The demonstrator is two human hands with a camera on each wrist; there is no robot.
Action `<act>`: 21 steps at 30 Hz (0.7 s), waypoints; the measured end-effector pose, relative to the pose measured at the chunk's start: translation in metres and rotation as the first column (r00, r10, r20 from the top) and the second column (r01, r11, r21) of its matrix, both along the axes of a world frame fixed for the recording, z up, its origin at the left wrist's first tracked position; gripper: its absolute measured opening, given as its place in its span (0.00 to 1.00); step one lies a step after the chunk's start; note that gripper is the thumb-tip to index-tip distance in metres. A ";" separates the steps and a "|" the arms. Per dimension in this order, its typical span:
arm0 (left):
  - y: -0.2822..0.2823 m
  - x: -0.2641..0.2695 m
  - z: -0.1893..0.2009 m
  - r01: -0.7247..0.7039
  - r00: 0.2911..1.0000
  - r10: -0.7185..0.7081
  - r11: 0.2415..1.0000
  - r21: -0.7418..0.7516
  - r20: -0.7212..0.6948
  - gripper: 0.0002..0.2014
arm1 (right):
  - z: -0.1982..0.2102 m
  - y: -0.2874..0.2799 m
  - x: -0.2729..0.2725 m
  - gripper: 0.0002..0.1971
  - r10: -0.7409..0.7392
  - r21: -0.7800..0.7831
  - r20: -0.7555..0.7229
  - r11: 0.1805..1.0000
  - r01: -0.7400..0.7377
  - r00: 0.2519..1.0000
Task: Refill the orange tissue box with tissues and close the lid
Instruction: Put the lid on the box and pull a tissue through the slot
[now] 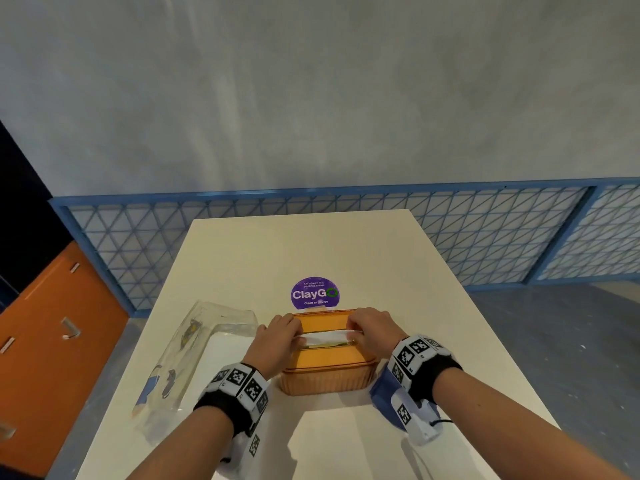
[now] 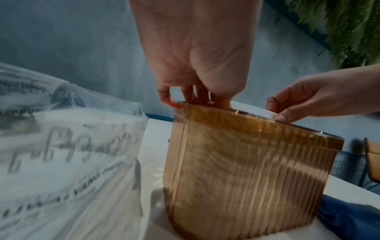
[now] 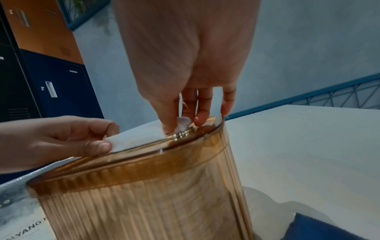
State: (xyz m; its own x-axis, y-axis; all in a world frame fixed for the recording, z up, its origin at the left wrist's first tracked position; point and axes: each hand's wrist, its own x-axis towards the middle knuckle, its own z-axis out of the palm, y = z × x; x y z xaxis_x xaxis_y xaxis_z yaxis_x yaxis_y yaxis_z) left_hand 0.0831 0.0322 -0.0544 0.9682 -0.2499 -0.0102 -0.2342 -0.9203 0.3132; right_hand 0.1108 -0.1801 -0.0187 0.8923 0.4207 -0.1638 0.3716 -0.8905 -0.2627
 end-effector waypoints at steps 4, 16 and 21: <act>0.001 0.003 0.011 0.053 0.998 -0.054 0.998 0.019 0.022 0.09 | 0.001 -0.003 0.000 0.10 0.032 0.010 0.018 0.999 -0.032 0.999; 0.016 0.014 0.033 0.079 0.977 -0.100 0.990 -0.117 -0.190 0.08 | 0.006 -0.012 0.010 0.10 0.110 0.051 -0.065 0.993 -0.107 0.992; 0.016 0.011 0.030 -0.032 0.977 -0.013 0.977 -0.211 -0.212 0.03 | 0.008 -0.014 0.008 0.10 0.011 0.148 -0.054 0.989 -0.003 0.998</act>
